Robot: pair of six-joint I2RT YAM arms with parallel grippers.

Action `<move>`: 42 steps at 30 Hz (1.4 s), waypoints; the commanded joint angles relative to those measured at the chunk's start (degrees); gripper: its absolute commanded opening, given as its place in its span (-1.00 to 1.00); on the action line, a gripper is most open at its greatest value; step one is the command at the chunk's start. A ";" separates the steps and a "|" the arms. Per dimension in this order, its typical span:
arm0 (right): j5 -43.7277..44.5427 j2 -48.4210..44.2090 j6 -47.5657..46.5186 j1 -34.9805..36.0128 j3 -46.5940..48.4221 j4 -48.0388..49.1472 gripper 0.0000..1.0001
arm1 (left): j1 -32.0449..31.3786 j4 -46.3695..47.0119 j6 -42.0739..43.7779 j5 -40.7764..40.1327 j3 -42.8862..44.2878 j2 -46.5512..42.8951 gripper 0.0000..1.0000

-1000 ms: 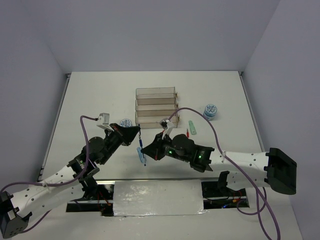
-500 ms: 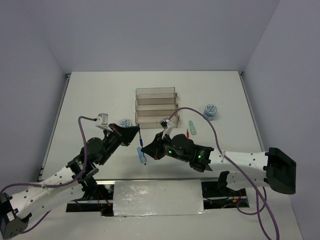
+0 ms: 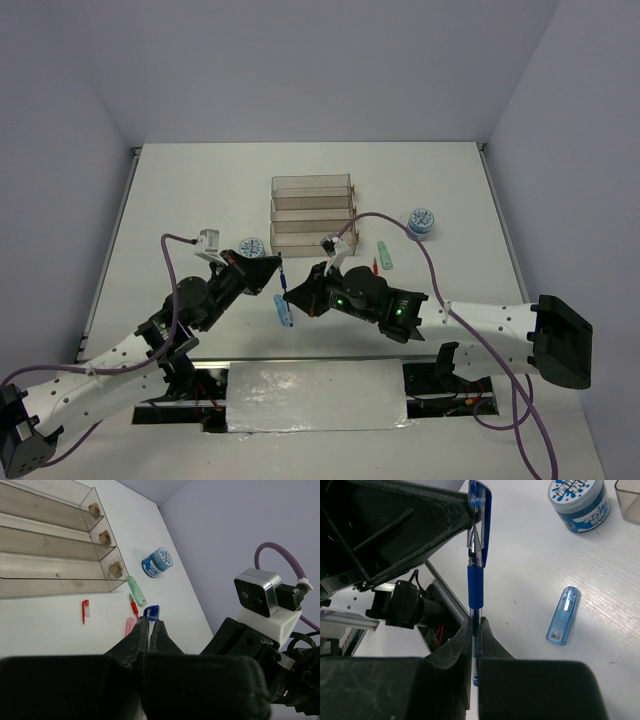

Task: Sort the stationery into containers
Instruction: Close the pen cap on the pen.

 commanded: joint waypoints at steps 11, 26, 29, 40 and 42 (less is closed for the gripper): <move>1.71 -1.22 -4.42 -2.51 4.19 4.00 -1.00 | -0.29 5.06 -3.43 3.06 -2.58 -0.82 -1.00; -0.92 -3.59 -13.92 -5.32 3.14 11.40 -1.00 | -0.29 2.08 -4.31 4.03 -1.35 0.15 -1.00; -2.06 -4.30 -14.54 -6.73 3.40 11.14 -1.00 | -0.29 1.81 -4.49 4.29 -1.61 0.41 -1.00; -7.77 -3.51 -17.96 -9.37 7.27 9.30 -1.00 | -0.29 1.29 -3.43 5.78 -0.65 3.93 -1.00; -8.04 -3.59 -18.67 -9.90 7.71 9.03 -1.00 | -0.29 1.20 -3.26 5.87 -0.65 3.75 -1.00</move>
